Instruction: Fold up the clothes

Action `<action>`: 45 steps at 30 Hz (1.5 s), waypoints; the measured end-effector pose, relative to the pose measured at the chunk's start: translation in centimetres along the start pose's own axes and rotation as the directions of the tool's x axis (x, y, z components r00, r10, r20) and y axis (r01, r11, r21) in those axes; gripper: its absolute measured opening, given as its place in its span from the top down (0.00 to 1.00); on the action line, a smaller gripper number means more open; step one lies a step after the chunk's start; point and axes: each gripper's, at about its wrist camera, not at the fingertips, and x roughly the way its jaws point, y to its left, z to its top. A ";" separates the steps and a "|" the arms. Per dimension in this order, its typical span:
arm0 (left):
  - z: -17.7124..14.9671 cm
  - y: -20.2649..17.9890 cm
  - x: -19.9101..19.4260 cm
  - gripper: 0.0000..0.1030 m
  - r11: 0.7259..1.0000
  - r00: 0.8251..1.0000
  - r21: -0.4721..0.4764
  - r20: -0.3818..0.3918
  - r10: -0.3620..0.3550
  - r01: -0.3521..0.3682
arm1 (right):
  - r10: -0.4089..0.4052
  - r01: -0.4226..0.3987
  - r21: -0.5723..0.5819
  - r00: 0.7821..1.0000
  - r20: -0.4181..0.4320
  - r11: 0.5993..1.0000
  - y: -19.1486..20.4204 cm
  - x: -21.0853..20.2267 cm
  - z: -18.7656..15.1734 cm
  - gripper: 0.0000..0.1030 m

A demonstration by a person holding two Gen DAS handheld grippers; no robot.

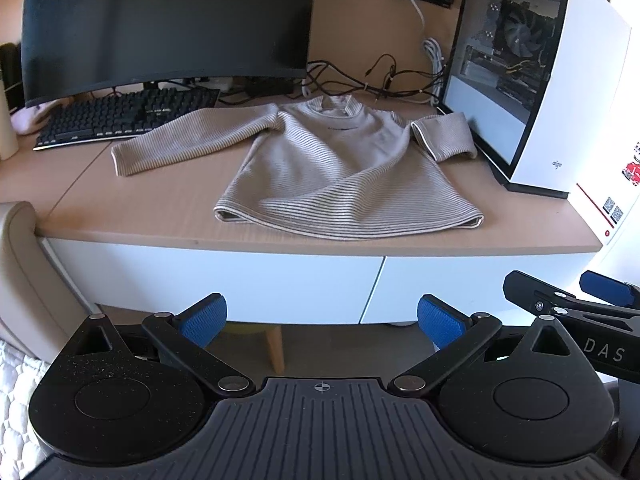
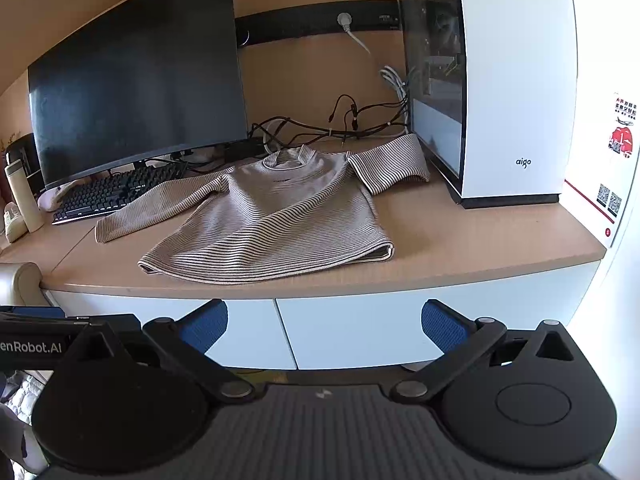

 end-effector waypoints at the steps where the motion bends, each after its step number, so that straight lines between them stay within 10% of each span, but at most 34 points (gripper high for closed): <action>1: 0.0 0.0 0.0 0.00 1.000 1.000 0.001 0.000 0.000 0.000 | 0.000 0.000 0.002 1.000 0.000 1.000 0.1 0.0 0.0 0.00; 45: 0.8 1.4 1.7 0.00 1.000 0.999 -0.012 -0.026 0.019 -0.019 | 0.008 -0.008 -0.003 0.999 -0.032 1.000 0.9 1.9 0.7 0.00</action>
